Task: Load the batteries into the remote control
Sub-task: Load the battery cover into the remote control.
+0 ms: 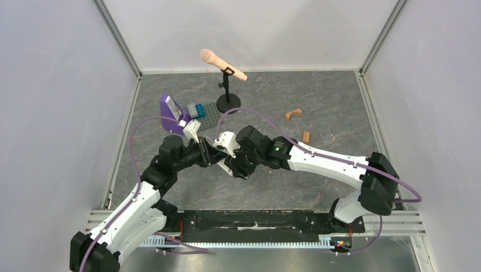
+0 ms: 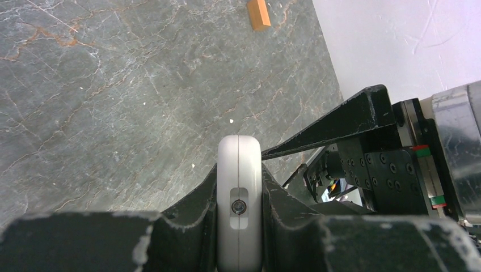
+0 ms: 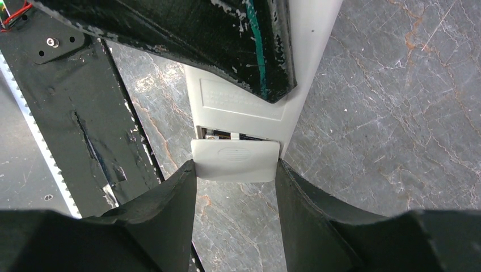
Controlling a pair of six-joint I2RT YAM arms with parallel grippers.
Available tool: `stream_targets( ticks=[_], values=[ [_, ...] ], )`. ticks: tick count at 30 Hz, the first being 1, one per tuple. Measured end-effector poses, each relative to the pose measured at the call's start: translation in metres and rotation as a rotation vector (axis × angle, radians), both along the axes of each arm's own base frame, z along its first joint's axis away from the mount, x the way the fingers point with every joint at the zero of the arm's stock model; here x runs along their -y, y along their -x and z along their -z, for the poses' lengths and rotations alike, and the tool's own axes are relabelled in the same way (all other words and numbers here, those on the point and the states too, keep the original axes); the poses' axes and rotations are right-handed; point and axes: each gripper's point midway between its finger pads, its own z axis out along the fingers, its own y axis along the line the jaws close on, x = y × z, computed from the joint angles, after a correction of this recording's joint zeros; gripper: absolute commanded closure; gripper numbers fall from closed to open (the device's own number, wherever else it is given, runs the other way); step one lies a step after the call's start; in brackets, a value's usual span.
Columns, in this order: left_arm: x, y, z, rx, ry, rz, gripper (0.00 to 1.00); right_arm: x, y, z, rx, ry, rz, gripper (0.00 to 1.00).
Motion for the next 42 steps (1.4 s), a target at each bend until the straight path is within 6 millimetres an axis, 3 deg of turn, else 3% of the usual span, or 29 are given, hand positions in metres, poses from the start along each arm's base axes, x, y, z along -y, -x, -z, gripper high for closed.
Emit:
stream_targets(
  ticks=[26,38,42],
  values=[
    [-0.002,-0.004,0.000,0.001,0.006,-0.016,0.98,-0.005,-0.013,0.000,-0.049,0.044,0.149,0.83],
    [0.005,-0.008,0.012,-0.092,0.024,-0.014,0.98,0.000,-0.014,0.008,-0.064,0.110,0.171,0.71],
    [0.005,-0.009,0.010,-0.098,0.033,-0.018,0.98,0.001,-0.014,0.006,-0.064,0.113,0.173,0.59]
  ],
)
